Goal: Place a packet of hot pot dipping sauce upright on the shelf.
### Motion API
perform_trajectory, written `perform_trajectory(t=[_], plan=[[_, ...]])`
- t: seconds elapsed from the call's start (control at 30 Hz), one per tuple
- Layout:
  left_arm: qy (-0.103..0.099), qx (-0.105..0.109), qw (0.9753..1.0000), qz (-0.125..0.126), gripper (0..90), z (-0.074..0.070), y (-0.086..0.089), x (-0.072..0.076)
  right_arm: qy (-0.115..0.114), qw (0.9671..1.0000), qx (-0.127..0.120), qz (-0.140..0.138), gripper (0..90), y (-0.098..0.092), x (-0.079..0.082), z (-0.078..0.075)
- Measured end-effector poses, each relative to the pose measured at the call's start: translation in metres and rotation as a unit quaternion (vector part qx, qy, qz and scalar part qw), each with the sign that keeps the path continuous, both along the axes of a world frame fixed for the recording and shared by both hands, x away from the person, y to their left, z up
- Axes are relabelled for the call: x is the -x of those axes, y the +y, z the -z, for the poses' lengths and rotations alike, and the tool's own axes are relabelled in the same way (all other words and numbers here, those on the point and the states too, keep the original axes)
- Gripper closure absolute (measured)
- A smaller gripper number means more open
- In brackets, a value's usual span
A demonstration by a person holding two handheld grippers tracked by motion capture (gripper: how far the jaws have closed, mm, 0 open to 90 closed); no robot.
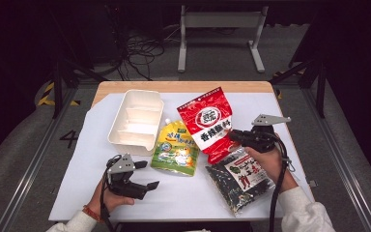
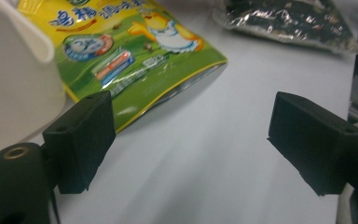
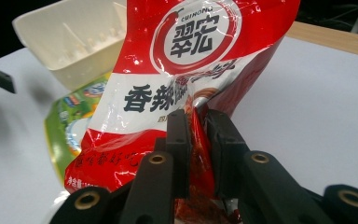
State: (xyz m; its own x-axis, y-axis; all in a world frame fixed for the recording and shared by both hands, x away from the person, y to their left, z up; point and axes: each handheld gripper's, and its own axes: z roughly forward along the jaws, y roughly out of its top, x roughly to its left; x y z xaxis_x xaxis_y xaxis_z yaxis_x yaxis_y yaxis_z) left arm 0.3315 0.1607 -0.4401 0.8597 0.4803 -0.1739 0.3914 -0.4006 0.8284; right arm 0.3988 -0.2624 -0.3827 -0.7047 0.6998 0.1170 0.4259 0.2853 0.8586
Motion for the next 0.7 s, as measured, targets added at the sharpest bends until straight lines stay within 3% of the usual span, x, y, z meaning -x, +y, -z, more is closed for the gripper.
perform_trajectory(t=[0.23,0.53,0.7], plan=[[-0.005,0.018,0.9995,0.025,13.4,-0.014,-0.037,-0.005,-0.015,0.9993,-0.009,-0.033,79.2,0.020,0.031,0.000],[0.006,0.061,0.9981,-0.007,13.6,-0.023,-0.051,-0.029,-0.028,0.9974,-0.021,-0.063,79.2,0.039,0.050,0.010],[0.004,0.079,0.9967,-0.018,22.3,-0.026,-0.053,-0.034,-0.032,0.9961,-0.028,-0.077,79.2,0.046,0.053,0.013]])
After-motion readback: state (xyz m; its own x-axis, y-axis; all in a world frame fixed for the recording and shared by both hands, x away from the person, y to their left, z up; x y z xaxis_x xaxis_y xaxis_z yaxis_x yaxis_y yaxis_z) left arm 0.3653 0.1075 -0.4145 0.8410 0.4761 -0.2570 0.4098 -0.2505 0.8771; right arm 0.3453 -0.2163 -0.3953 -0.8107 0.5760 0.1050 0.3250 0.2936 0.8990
